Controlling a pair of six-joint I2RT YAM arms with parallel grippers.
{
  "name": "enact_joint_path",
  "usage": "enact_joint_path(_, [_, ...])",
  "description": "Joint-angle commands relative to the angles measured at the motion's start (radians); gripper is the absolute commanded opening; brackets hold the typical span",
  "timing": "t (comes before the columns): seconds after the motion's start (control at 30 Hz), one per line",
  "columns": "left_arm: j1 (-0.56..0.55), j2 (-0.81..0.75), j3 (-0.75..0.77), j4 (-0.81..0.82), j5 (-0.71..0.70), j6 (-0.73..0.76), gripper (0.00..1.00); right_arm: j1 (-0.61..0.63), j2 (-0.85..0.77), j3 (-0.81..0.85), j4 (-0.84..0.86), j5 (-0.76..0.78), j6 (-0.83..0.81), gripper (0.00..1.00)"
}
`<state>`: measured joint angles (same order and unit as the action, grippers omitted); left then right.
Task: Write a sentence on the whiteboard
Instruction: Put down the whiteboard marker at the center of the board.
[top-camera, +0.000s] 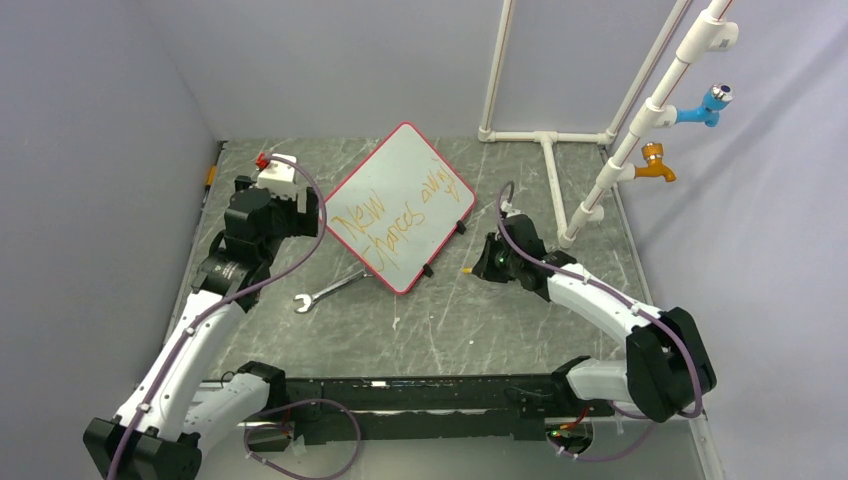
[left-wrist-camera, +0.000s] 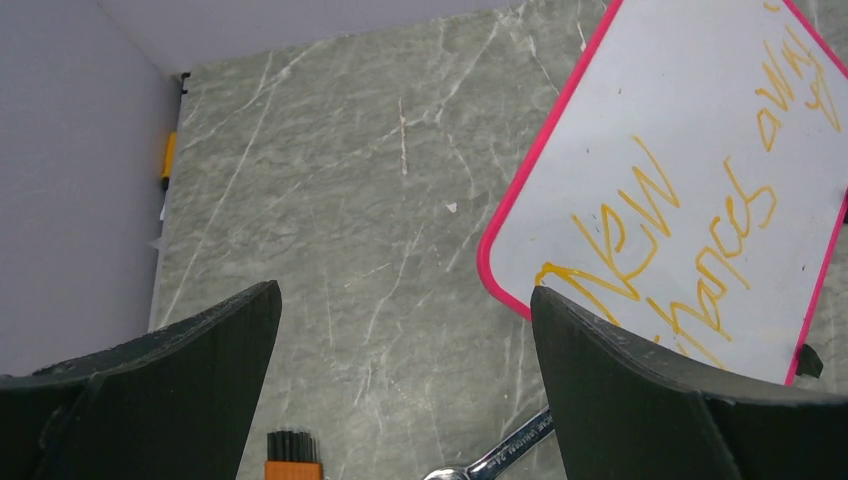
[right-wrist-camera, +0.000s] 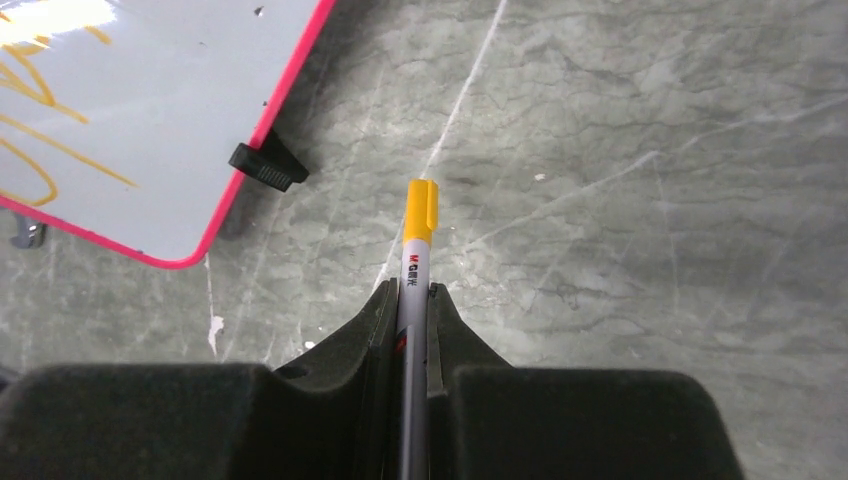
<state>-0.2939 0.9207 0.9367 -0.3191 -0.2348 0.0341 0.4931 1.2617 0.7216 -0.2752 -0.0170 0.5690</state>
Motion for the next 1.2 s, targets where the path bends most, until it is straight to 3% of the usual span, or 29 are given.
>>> enact_joint_path(0.0, [0.009,-0.03,-0.011,0.081,-0.032,-0.027,0.99,-0.032,-0.021,-0.051,0.206,-0.141,0.008,0.0])
enact_joint_path(0.23, [0.012,-0.023,-0.022,0.086,-0.017,-0.027,0.99,-0.047,-0.01,-0.087,0.263,-0.168,0.011,0.01])
enact_joint_path(0.67, [0.014,-0.032,-0.029,0.097,-0.006,-0.027,0.99,-0.047,-0.024,-0.131,0.167,-0.089,0.017,0.25])
enact_joint_path(1.17, [0.014,-0.032,-0.029,0.09,-0.003,-0.027,0.99,-0.047,-0.172,-0.119,0.007,0.008,-0.002,0.36])
